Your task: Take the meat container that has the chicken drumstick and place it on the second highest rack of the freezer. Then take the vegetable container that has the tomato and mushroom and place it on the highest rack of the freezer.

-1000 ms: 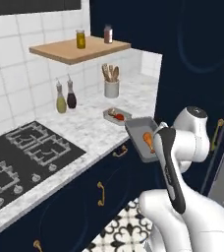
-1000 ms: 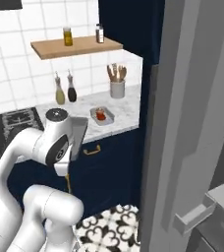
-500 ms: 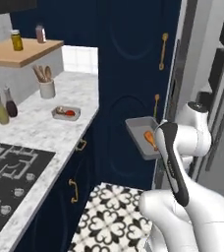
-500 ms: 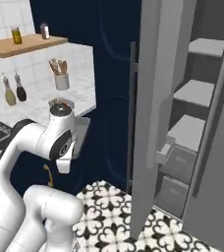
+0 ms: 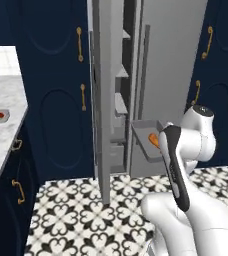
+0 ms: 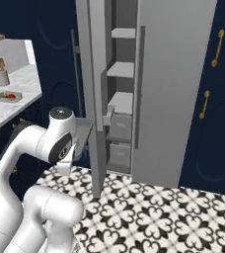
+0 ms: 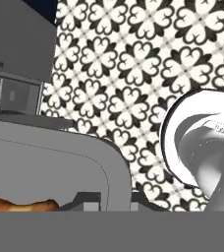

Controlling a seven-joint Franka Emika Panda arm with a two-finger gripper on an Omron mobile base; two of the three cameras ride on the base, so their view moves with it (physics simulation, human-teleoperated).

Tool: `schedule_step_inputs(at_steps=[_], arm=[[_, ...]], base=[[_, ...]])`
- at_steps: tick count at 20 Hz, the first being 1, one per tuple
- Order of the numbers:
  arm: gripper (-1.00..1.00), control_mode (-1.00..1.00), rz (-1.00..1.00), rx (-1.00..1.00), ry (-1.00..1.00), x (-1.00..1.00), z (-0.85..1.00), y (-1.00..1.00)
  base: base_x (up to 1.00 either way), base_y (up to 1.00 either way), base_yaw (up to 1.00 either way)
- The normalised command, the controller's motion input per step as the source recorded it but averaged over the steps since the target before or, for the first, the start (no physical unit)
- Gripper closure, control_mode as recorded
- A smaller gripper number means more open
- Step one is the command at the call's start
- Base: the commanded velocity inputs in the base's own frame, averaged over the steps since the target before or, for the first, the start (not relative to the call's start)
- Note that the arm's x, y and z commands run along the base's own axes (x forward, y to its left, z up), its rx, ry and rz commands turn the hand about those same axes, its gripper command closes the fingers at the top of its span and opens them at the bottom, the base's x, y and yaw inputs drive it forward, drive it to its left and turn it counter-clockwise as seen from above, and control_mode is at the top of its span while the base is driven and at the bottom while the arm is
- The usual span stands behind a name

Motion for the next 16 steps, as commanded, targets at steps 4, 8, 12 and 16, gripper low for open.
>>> schedule_step_inputs(at_steps=[4, 8, 12, 16], arm=[[1.00, 1.00, 0.00, 0.00, 0.00, 0.00, 0.00, 0.00], [1.00, 1.00, 0.00, 0.00, 0.00, 0.00, 0.00, 0.00], [1.00, 1.00, 0.00, 0.00, 0.00, 0.00, 0.00, 0.00], [1.00, 1.00, 0.00, 0.00, 0.00, 0.00, 0.00, 0.00]], base=[[0.71, -1.00, -0.02], [0.99, -1.00, 0.11], [1.00, -0.52, 0.36], [0.82, -0.03, 0.46]])
